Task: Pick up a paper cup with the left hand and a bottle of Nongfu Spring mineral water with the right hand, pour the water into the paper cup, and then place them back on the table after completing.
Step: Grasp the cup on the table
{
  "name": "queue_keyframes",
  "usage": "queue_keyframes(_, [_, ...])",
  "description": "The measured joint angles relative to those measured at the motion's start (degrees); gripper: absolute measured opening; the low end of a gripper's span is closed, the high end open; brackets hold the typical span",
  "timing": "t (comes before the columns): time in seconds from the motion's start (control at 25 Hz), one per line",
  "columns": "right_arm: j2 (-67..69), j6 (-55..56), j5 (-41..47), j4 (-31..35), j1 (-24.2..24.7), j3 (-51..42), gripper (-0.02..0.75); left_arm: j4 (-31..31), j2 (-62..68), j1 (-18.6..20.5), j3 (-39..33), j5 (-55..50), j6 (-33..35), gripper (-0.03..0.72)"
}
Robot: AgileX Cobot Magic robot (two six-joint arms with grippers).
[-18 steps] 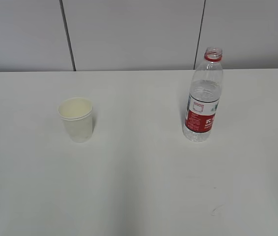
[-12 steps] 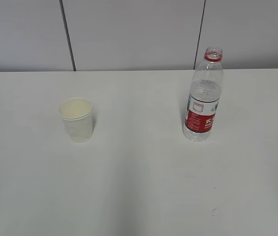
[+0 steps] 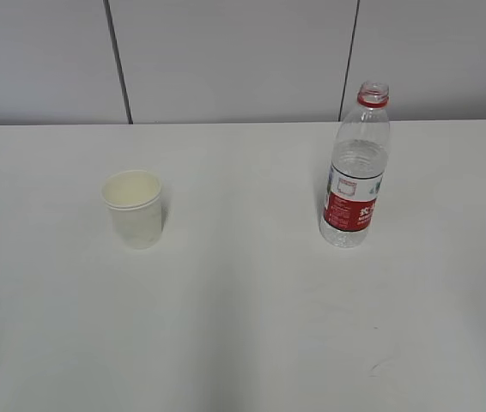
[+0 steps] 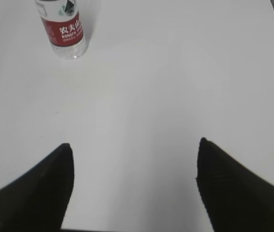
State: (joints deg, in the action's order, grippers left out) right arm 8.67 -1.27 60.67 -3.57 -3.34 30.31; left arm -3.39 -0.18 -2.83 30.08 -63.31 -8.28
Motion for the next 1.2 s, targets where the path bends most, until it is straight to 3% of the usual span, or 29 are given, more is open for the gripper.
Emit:
queue_keyframes(0.36, [19.4,2.1,-21.2,0.0,0.0,4.1,0.586,0.0,0.0,0.0,0.0,0.0,0.0,0.438])
queue_keyframes(0.8, [31.8,3.7,-42.3,0.0,0.0,4.1,0.586,-0.2,4.6,0.0,3.1,5.0,0.0,0.438])
queue_keyframes(0.92, [36.0,3.7,-45.7,0.0,0.0,4.1,0.586,-0.2,10.9,0.0,3.5,11.1,0.0,0.438])
queue_keyframes(1.2, [44.9,4.7,-57.0,0.7,0.0,4.1,0.586,-0.2,28.8,0.0,3.5,39.6,0.0,0.438])
